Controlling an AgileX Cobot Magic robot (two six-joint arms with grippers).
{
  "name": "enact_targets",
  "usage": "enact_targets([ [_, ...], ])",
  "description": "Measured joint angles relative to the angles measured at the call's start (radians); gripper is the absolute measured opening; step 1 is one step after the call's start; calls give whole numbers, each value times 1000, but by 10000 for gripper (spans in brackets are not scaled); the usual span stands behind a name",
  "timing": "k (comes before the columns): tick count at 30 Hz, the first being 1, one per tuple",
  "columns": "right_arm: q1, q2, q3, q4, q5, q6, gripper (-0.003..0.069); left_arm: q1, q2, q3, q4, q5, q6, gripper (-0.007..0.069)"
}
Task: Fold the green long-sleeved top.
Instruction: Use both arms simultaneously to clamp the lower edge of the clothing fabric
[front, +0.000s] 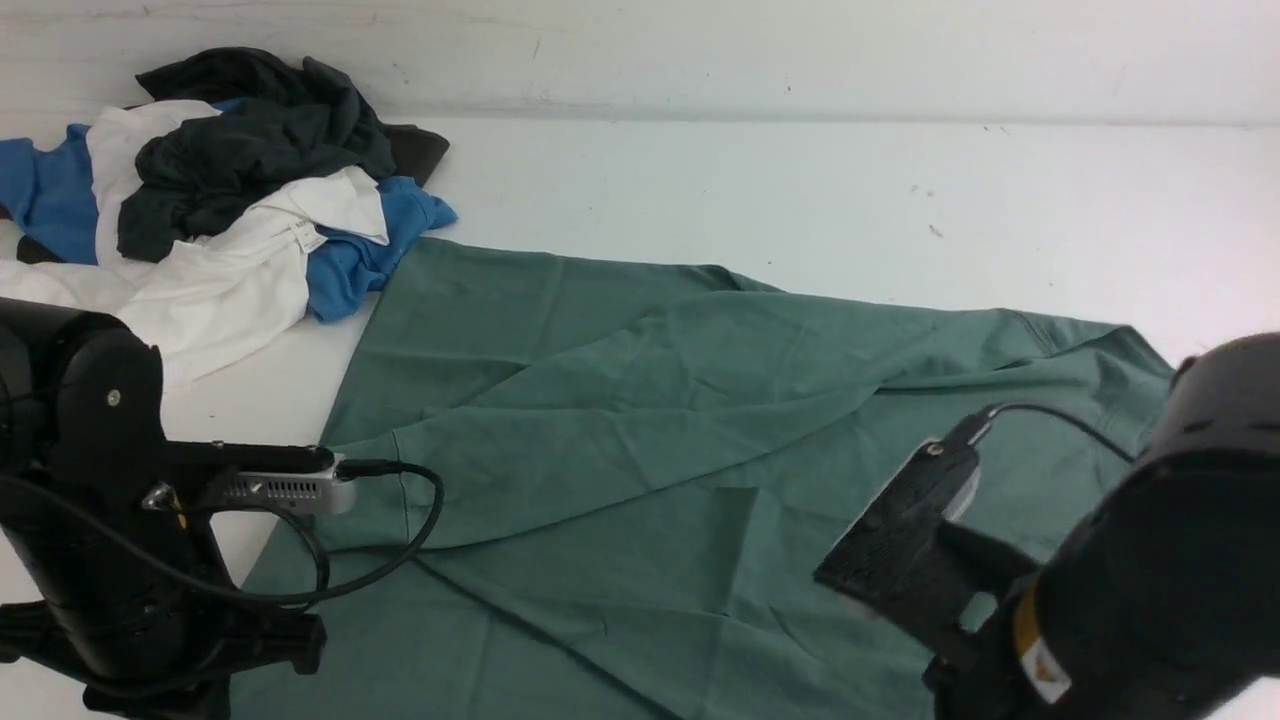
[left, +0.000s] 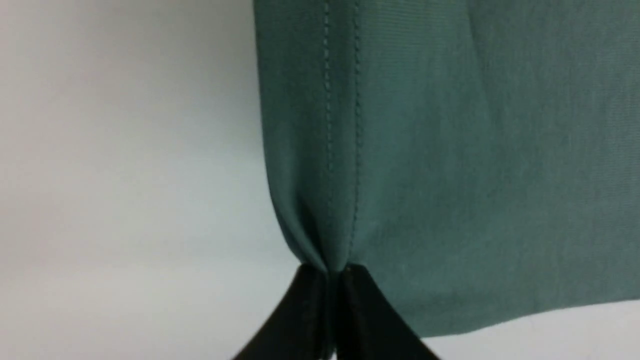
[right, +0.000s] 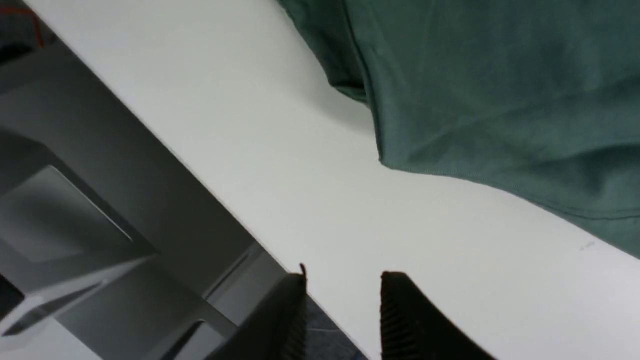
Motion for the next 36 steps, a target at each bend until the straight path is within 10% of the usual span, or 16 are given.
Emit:
enact_targets([
  [8, 17, 86, 74, -102, -100, 41, 484, 0, -127, 1, 1, 72, 3, 16],
  [18, 34, 133, 189, -87, -379, 41, 512, 0, -152, 1, 2, 75, 3, 16],
  [25, 34, 218, 190, -91, -391, 73, 298, 0, -152, 2, -4, 76, 3, 16],
  [28, 34, 205, 190, -90, -361, 93, 66, 0, -175, 2, -6, 102, 3, 16],
  [36, 35, 52, 189, -117, -234, 109, 9, 0, -362, -7, -21, 129, -47, 16],
])
